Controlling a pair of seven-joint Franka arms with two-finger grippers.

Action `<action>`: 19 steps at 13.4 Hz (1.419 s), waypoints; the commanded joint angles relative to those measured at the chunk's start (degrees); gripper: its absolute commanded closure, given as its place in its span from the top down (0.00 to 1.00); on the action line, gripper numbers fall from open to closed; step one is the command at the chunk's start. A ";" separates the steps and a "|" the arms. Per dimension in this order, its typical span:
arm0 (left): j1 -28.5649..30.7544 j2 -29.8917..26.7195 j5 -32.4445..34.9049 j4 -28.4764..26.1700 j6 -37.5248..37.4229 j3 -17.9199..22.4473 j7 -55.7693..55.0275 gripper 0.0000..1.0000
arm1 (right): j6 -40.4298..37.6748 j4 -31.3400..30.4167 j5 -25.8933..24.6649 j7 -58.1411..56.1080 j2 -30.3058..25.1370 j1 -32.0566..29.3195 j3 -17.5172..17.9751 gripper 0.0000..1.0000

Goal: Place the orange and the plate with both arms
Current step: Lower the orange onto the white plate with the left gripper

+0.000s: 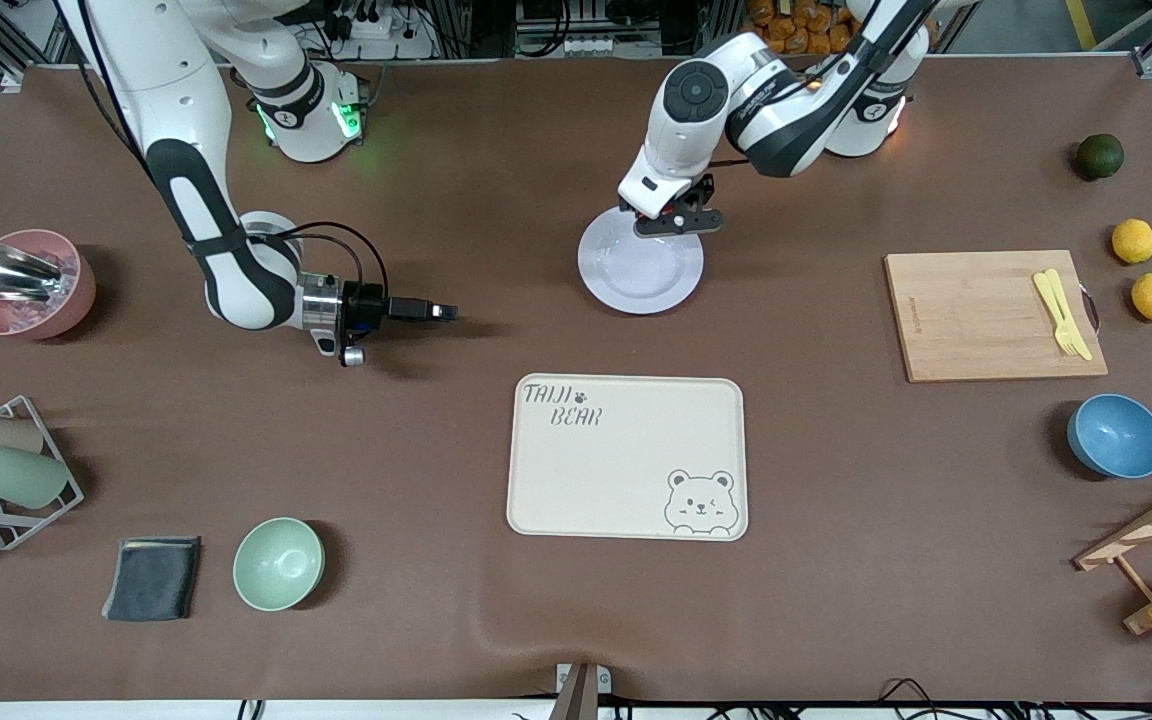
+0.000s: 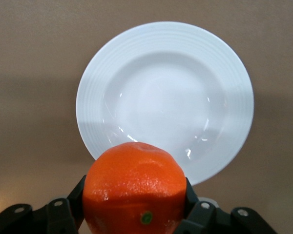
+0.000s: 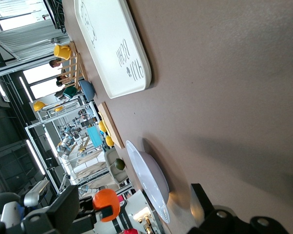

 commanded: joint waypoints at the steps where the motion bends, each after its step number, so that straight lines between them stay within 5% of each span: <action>1: -0.02 6.71 6.67 2.05 0.34 0.15 -5.20 0.08 | 0.32 -0.23 1.92 -1.67 0.28 0.81 -0.24 1.00; 19: -0.98 7.68 7.12 11.37 -2.56 3.23 -6.97 0.08 | 1.20 -0.23 2.09 -1.76 0.37 1.34 -0.33 1.00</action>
